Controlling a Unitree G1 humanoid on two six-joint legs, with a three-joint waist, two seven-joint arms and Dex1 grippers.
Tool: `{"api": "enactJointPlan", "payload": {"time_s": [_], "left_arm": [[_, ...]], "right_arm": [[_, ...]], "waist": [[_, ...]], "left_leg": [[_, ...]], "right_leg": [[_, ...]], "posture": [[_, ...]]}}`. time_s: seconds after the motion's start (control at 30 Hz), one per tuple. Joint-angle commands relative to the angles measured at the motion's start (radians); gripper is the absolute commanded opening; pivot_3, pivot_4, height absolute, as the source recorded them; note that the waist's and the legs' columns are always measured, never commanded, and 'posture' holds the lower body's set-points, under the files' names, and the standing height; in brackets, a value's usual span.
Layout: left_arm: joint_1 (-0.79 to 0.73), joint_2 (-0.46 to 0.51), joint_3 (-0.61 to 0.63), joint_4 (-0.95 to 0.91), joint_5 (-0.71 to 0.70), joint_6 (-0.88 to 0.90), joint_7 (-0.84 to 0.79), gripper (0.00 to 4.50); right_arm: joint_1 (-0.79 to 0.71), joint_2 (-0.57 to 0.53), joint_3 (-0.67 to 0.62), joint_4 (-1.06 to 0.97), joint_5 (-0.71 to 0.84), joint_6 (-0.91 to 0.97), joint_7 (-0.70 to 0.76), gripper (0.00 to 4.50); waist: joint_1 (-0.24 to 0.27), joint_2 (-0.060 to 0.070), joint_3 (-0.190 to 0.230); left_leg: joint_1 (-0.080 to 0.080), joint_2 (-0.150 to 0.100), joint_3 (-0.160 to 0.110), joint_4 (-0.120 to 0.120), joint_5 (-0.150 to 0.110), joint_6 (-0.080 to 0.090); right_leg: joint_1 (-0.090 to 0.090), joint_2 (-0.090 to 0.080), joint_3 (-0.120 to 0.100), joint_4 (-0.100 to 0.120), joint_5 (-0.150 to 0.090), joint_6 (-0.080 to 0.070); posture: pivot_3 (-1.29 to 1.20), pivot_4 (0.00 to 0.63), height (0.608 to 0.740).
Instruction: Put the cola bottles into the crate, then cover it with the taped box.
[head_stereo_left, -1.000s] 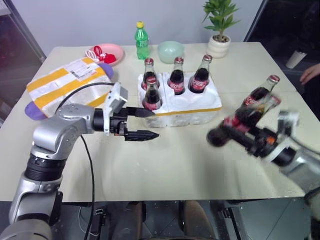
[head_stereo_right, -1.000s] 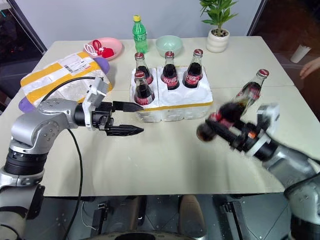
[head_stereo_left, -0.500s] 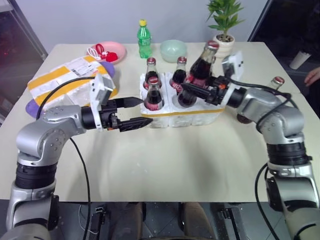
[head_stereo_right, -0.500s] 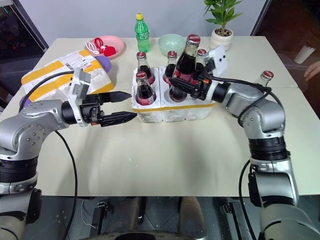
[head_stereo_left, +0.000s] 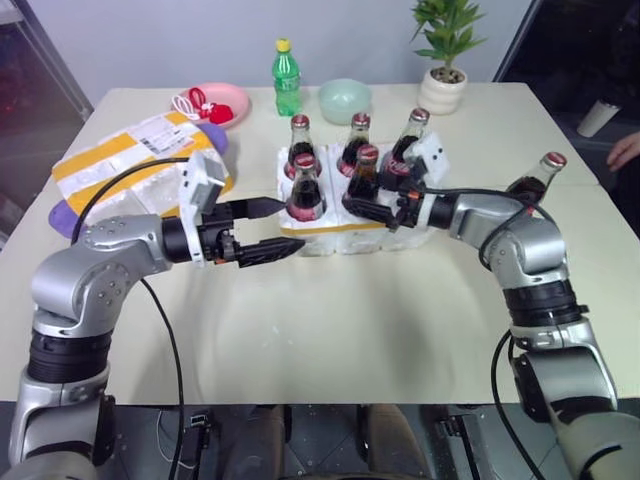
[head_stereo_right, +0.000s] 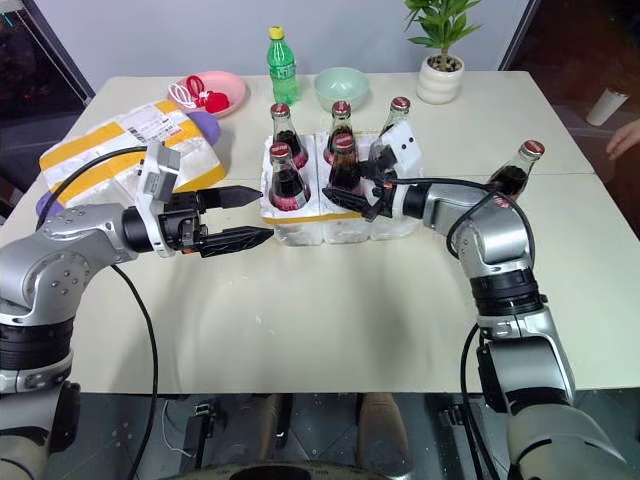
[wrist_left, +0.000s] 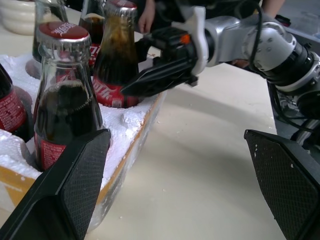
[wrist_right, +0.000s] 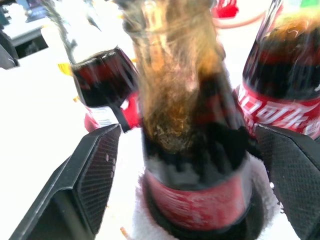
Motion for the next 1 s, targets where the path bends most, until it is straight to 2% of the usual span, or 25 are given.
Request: {"api": "enactJointPlan", "payload": {"time_s": [0.03,0.2,0.3,0.37,0.43,0.57,0.73,1.0], "left_arm": [[-0.014,0.020,0.012,-0.057,-0.060,0.011,-0.032,4.50],[-0.027,0.025,-0.028,-0.059,-0.050,-0.007,-0.064,4.50],[-0.050,0.014,-0.051,-0.035,-0.038,-0.018,-0.078,4.50],[-0.066,0.004,-0.069,-0.023,-0.032,-0.026,-0.086,4.50],[-0.079,-0.005,-0.087,-0.019,-0.029,-0.029,-0.097,4.50],[-0.102,-0.016,-0.118,-0.018,-0.023,-0.034,-0.114,4.50],[-0.115,-0.020,-0.126,-0.015,-0.022,-0.034,-0.113,4.50],[-0.083,0.001,-0.110,-0.051,-0.019,-0.031,-0.094,4.50]], "right_arm": [[0.119,-0.086,-0.263,-0.258,0.169,0.092,-0.039,4.47],[0.459,-0.120,-0.583,-0.493,0.300,0.206,-0.170,4.47],[0.622,-0.084,-0.673,-0.554,0.283,0.213,-0.275,4.47],[0.675,-0.053,-0.691,-0.545,0.247,0.182,-0.334,4.47],[0.665,-0.031,-0.691,-0.505,0.216,0.153,-0.393,4.47],[0.597,-0.033,-0.638,-0.385,0.145,0.068,-0.412,4.47],[0.470,-0.061,-0.536,-0.163,0.051,-0.031,-0.365,4.47],[0.210,-0.069,-0.416,0.318,-0.081,-0.236,-0.268,4.47]], "waist": [[0.007,0.000,0.000],[0.012,0.000,0.000],[0.007,0.000,0.000],[-0.005,0.000,0.000],[-0.011,0.000,0.000],[-0.009,0.000,-0.001],[-0.009,0.000,-0.001],[-0.012,0.000,0.000]], "left_leg": [[-0.001,0.000,-0.001,0.001,0.000,0.000],[0.000,-0.001,-0.001,0.001,0.000,0.000],[0.001,0.000,0.000,0.001,0.000,0.000],[0.002,0.000,0.002,0.002,0.000,0.000],[0.002,0.000,0.003,0.003,0.000,0.000],[0.003,0.000,0.003,0.002,0.000,0.000],[0.003,0.000,0.003,0.002,0.000,0.000],[0.003,0.000,0.003,0.001,0.000,0.000]], "right_leg": [[0.000,0.000,-0.001,0.000,0.000,0.000],[0.001,-0.001,-0.001,-0.001,0.000,0.000],[0.003,-0.001,0.000,-0.001,-0.002,-0.004],[0.003,-0.001,0.001,-0.001,-0.002,-0.004],[0.004,-0.001,0.002,-0.001,-0.002,-0.004],[0.003,-0.001,0.002,-0.001,-0.002,-0.005],[0.003,-0.001,0.002,-0.001,-0.002,-0.004],[0.003,0.000,0.002,-0.001,0.000,-0.001]], "posture": [[0.00,0.150,0.739],[0.00,0.150,0.739],[0.00,0.150,0.739],[0.00,0.150,0.739],[0.00,0.150,0.739],[0.00,0.150,0.739],[0.00,0.150,0.739],[0.00,0.150,0.739]]}}
